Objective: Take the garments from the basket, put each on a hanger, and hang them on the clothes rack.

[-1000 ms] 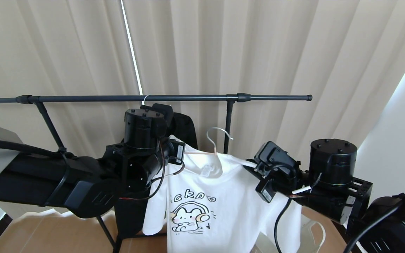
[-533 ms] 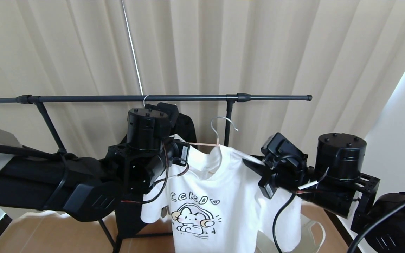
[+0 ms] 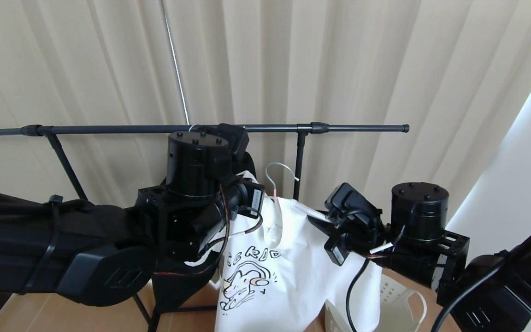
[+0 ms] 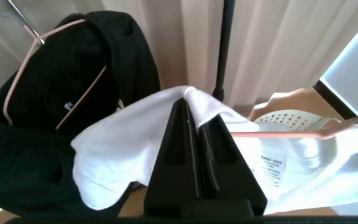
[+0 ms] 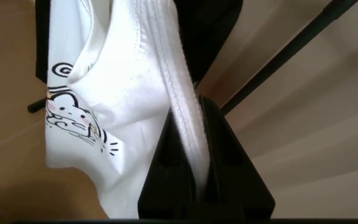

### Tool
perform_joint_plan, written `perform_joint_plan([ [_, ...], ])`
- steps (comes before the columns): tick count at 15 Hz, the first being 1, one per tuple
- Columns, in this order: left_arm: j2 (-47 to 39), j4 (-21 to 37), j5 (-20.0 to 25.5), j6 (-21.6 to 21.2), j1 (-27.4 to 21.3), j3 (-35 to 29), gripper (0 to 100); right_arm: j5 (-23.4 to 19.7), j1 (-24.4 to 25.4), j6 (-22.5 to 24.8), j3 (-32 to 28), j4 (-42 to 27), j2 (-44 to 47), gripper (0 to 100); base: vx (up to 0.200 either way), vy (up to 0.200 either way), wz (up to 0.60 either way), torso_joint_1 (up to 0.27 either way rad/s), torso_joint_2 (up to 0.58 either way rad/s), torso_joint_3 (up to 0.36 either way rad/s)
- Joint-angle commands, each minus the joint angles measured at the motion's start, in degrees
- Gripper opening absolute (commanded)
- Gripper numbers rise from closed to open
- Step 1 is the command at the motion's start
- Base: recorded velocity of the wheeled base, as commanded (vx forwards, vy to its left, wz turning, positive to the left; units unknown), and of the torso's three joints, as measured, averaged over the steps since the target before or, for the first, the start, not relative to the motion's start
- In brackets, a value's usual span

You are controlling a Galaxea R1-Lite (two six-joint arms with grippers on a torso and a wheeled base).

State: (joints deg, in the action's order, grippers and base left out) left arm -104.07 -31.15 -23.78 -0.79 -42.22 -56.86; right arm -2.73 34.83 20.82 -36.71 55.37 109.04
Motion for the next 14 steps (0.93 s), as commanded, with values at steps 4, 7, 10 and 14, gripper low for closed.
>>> perform_joint_plan([
  [4,3.5,0.9,0.1,-0.1,-1.6,-1.2,0,0.1,0.2,0.2,0.4,-0.4,2.1,0,0.0,0.0,0.0,0.0,0.0,0.0],
  [7,4.1,0.9,0.1,0.0,-3.2,-1.0,0,0.0,1.1,-0.7,-0.5,0.1,3.0,0,0.0,0.0,0.0,0.0,0.0,0.0],
  [10,4.2,0.8,0.1,-0.1,-4.1,-1.0,0,-0.1,1.8,-6.8,-1.9,0.3,2.4,0,0.0,0.0,0.0,0.0,0.0,0.0],
  [14,4.8,0.8,0.0,-0.1,-4.1,-0.9,0,-0.9,1.5,-11.7,-3.3,0.4,0.5,0,0.0,0.0,0.0,0.0,0.0,0.0],
])
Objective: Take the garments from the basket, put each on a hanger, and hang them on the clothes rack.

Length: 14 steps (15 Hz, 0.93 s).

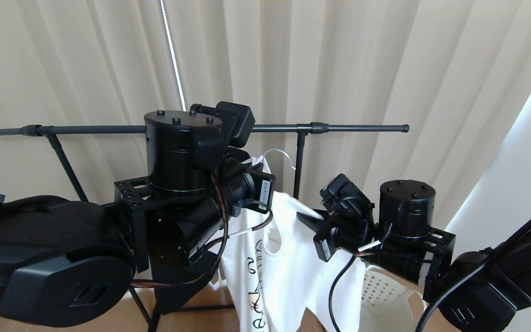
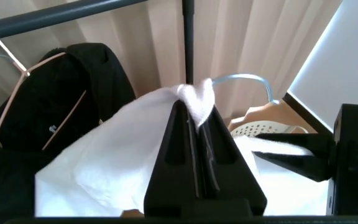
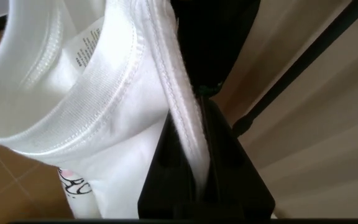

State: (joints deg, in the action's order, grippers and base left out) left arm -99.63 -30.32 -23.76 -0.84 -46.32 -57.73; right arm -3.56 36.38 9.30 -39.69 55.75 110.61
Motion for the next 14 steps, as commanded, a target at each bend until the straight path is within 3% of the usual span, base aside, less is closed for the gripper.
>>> perform_joint_plan([
  [1,0.4,0.0,-0.1,0.0,-0.1,0.2,0,-1.3,-0.3,-1.1,-0.3,0.2,-1.9,0,0.0,0.0,0.0,0.0,0.0,0.0],
  [6,1.2,-0.1,0.0,-0.1,-0.2,1.5,0,-7.1,-1.7,-5.3,-0.2,1.7,-4.3,0,0.0,0.0,0.0,0.0,0.0,0.0],
  [14,1.7,-0.8,0.2,-0.5,0.0,3.6,0,-7.8,-2.4,-8.9,-0.3,6.4,-4.1,0,0.0,0.0,0.0,0.0,0.0,0.0],
])
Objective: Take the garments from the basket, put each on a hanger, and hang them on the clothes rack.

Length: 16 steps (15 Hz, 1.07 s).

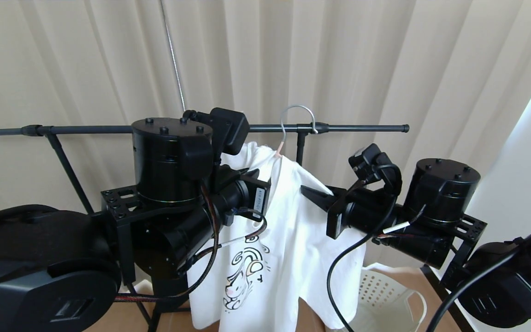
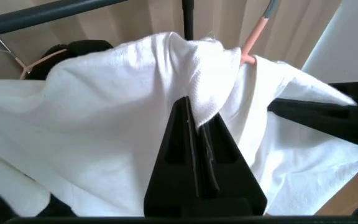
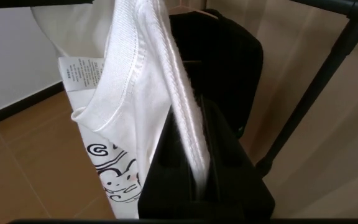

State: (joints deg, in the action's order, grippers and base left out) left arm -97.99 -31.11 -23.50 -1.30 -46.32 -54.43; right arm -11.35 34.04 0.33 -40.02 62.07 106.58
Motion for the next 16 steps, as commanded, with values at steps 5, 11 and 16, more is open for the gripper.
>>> perform_joint_plan([
  [5,0.2,-0.1,1.4,0.0,-0.2,1.5,100,0.0,-0.1,-0.1,0.2,0.6,-0.4,0,0.0,0.0,0.0,0.0,0.0,0.0],
  [11,11.1,-10.5,1.3,-3.8,0.1,15.8,100,-6.5,-6.8,0.2,0.6,0.6,-0.3,0,0.0,0.0,0.0,0.0,0.0,0.0],
  [16,10.3,-11.3,2.0,-2.6,13.5,18.0,100,-15.1,-12.8,2.2,1.5,0.6,0.0,0,0.0,0.0,0.0,0.0,0.0,0.0],
])
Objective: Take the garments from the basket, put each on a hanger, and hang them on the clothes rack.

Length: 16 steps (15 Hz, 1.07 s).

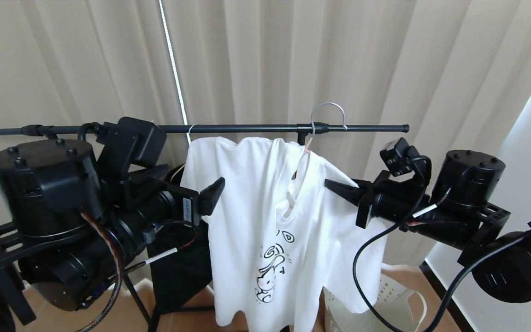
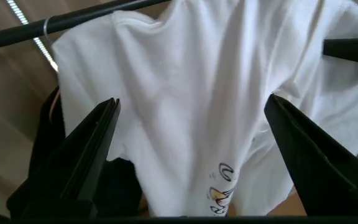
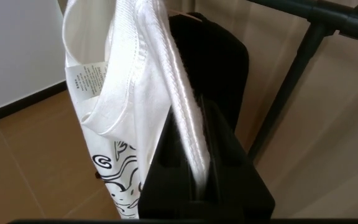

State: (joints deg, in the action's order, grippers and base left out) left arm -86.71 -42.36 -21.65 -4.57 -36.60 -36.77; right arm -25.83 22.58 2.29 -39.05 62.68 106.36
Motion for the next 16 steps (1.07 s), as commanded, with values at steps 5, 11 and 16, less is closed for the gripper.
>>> perform_joint_plan([
  [5,-10.5,-0.3,2.7,5.1,11.1,-1.4,100,-6.2,-3.9,1.5,1.5,0.0,0.2,0,0.0,0.0,0.0,0.0,0.0,0.0],
  [11,-15.8,-2.3,2.6,5.6,11.6,-3.2,100,-6.5,-4.0,2.4,1.8,0.0,-0.2,0,0.0,0.0,0.0,0.0,0.0,0.0],
  [16,-16.0,-2.2,2.5,6.6,11.5,-2.9,0,-6.5,-4.0,3.2,2.0,0.0,0.1,0,0.0,0.0,0.0,0.0,0.0,0.0],
])
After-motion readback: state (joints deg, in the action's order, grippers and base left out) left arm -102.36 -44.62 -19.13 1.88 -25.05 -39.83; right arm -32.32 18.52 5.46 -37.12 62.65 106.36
